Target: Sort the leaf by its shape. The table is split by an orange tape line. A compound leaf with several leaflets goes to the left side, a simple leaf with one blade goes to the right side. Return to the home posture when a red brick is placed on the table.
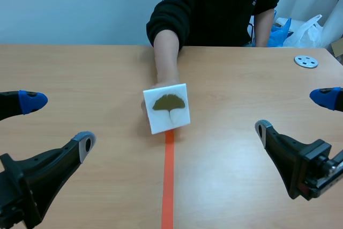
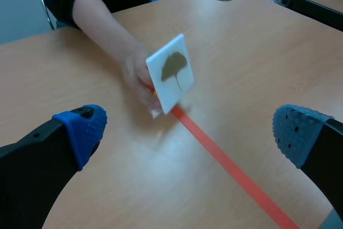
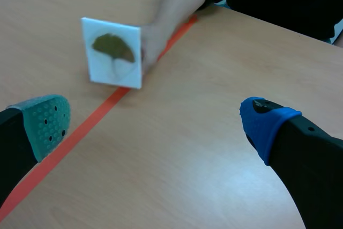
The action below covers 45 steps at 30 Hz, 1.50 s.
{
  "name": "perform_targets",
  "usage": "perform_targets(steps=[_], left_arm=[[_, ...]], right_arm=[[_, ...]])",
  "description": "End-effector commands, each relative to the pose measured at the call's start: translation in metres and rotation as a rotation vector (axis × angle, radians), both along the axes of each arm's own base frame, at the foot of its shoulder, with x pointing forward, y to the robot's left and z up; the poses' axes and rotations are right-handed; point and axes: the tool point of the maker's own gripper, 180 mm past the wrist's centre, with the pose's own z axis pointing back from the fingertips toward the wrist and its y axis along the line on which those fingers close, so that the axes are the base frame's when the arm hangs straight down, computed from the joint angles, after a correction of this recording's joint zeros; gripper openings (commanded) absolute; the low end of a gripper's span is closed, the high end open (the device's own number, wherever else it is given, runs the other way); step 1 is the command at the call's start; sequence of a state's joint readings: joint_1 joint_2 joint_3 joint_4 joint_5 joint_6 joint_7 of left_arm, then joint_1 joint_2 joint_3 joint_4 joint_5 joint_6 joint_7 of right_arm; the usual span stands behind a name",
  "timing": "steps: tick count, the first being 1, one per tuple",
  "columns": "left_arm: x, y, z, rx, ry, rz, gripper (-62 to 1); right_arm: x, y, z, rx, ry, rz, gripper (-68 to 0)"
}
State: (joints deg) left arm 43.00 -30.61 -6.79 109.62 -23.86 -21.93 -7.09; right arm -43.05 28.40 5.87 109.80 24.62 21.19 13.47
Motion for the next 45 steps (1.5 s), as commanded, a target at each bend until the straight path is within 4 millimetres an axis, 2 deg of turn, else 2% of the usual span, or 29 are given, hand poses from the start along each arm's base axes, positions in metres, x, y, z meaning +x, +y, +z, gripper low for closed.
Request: perform_targets(steps=[1,16,22,29,39,45], left_arm=[[0.001,-0.003,0.008,-0.023,-0.021,-0.002,1.4],[0.003,-0.001,0.004,-0.016,-0.015,-0.002,1.4],[0.013,0.005,-0.013,-0.001,0.011,0.0,1.4],[0.024,-0.001,-0.039,-0.006,0.048,-0.034,1.4],[0.046,-0.024,-0.078,0.015,0.049,-0.122,1.4],[0.054,-0.045,-0.101,0.001,0.051,-0.168,1.4]], right_arm=[[0.003,0.0,0.01,0.003,-0.034,0.002,0.4],[0.003,0.0,0.01,0.004,-0.034,0.003,0.4],[0.003,0.0,0.01,0.004,-0.034,0.003,0.4],[0.003,0.0,0.01,0.004,-0.034,0.003,0.4],[0.003,0.0,0.01,0.004,-0.034,0.002,0.4],[0.003,0.0,0.01,0.004,-0.034,0.002,0.4]])
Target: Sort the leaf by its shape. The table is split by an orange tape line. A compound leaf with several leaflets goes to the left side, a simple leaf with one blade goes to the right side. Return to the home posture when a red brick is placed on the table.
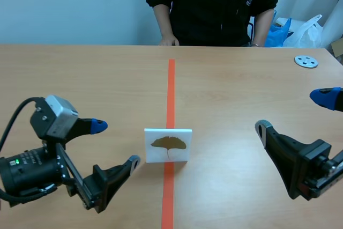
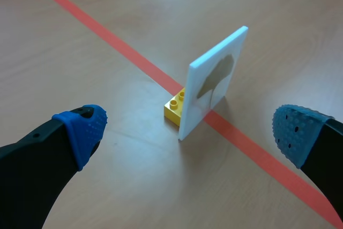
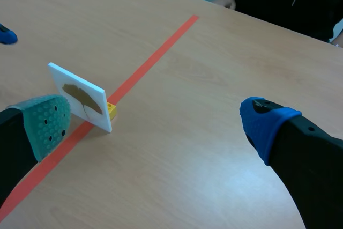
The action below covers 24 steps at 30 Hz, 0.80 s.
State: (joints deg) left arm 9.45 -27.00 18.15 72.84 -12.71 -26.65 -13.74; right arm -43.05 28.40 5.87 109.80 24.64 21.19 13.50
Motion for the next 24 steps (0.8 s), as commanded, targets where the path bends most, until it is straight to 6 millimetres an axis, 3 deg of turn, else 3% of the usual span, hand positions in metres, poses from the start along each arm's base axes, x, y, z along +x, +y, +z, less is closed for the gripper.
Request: perform_targets(steps=[1,17,24], left_arm=[[0.005,-0.011,0.01,-0.049,-0.032,-0.007,1.4],[0.03,-0.081,-0.018,-0.101,-0.063,-0.12,1.4],[0.033,-0.086,-0.032,-0.064,-0.061,-0.119,1.4]], right_arm=[[0.003,0.0,0.01,0.004,-0.034,0.002,0.4],[0.003,0.0,0.01,0.004,-0.034,0.002,0.4],[0.003,0.0,0.01,0.004,-0.034,0.002,0.4]])
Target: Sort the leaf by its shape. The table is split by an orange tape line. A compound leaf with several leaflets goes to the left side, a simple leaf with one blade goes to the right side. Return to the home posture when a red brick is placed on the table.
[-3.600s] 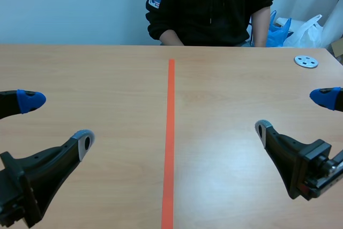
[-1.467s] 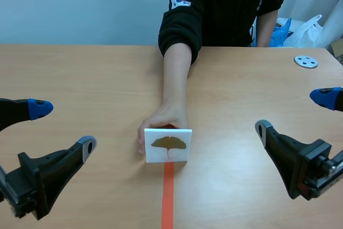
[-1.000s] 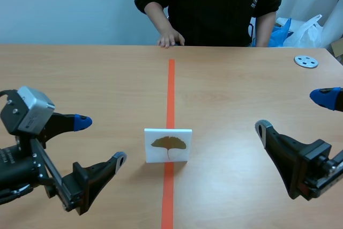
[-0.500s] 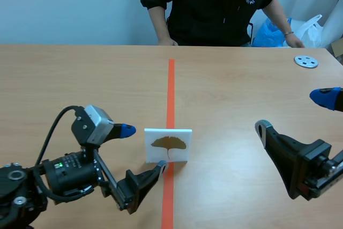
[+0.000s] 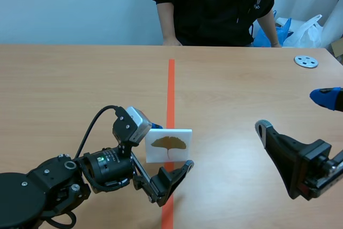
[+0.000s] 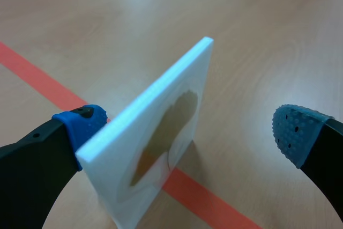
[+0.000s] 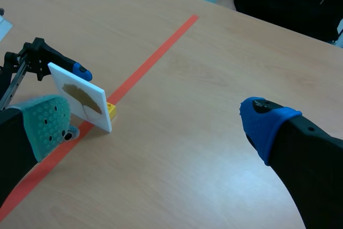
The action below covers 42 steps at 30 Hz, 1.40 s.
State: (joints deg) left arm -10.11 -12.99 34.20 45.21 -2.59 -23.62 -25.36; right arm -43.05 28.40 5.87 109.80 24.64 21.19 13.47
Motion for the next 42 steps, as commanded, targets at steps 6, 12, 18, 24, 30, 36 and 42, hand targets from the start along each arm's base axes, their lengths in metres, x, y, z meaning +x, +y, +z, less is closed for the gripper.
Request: perform_targets(steps=[6,12,18,24,30,36,42], left_arm=[[0.004,-0.001,0.016,-0.045,-0.07,-0.004,-21.8],[0.008,0.002,0.017,-0.038,-0.09,0.019,-52.5],[0.01,0.003,0.017,-0.033,-0.097,0.029,-56.9],[0.023,0.007,0.046,-0.121,-0.125,0.079,-56.9],[0.062,0.035,0.087,-0.163,-0.193,0.236,-56.9],[0.099,0.103,0.104,-0.136,-0.234,0.476,-56.9],[0.117,0.175,0.113,-0.067,-0.266,0.666,-56.9]], right_arm=[[0.003,0.0,0.01,0.004,-0.034,0.002,0.4],[0.003,0.0,0.01,0.004,-0.034,0.002,0.4],[0.003,0.0,0.009,0.002,-0.031,0.002,0.4],[0.003,0.0,0.009,0.002,-0.03,0.002,0.4],[0.003,0.0,0.009,0.002,-0.031,0.002,0.4],[0.003,0.0,0.009,0.002,-0.031,0.002,0.4],[0.003,0.0,0.009,0.002,-0.031,0.002,0.4]])
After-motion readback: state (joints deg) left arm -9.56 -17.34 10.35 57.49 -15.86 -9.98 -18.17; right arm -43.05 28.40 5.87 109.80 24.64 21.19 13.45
